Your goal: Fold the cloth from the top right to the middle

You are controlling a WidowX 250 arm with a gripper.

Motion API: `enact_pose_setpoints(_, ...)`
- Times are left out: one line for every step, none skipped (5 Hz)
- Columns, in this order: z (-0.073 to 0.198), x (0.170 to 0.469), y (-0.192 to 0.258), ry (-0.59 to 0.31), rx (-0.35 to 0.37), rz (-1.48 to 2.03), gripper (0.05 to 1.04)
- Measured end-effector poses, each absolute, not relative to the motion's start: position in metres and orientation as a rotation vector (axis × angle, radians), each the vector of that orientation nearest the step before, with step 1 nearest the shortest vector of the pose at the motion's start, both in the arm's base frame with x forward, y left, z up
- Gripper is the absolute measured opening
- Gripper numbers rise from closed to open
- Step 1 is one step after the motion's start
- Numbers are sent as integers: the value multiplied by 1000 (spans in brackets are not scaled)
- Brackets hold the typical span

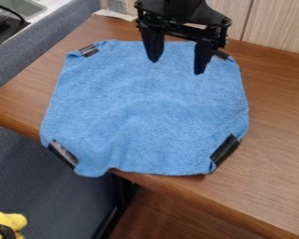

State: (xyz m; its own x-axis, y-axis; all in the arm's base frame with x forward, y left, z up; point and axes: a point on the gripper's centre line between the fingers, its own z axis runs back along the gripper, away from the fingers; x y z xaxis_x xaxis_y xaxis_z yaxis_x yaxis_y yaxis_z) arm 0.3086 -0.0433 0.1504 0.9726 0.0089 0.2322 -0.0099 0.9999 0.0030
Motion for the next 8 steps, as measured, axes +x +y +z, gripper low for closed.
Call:
enact_pose_setpoints(142,308,-44,-206,4,14,1000)
enact_pose_setpoints(130,327,-54,-184,-20,28,1000)
enact_pose_setpoints(132,348,-61,-190,-28,49,1001)
enact_pose_setpoints(126,372,-68,-213,-54,104,1000)
enact_pose_setpoints(117,397,-80,-241,-116,158,1000)
enact_pose_setpoints(109,425,-87,-249,-116,235,1000)
enact_pose_setpoints(105,444,-93,-269,-99,267,1000)
enact_pose_setpoints(92,459,-89,-266,-54,292,1000)
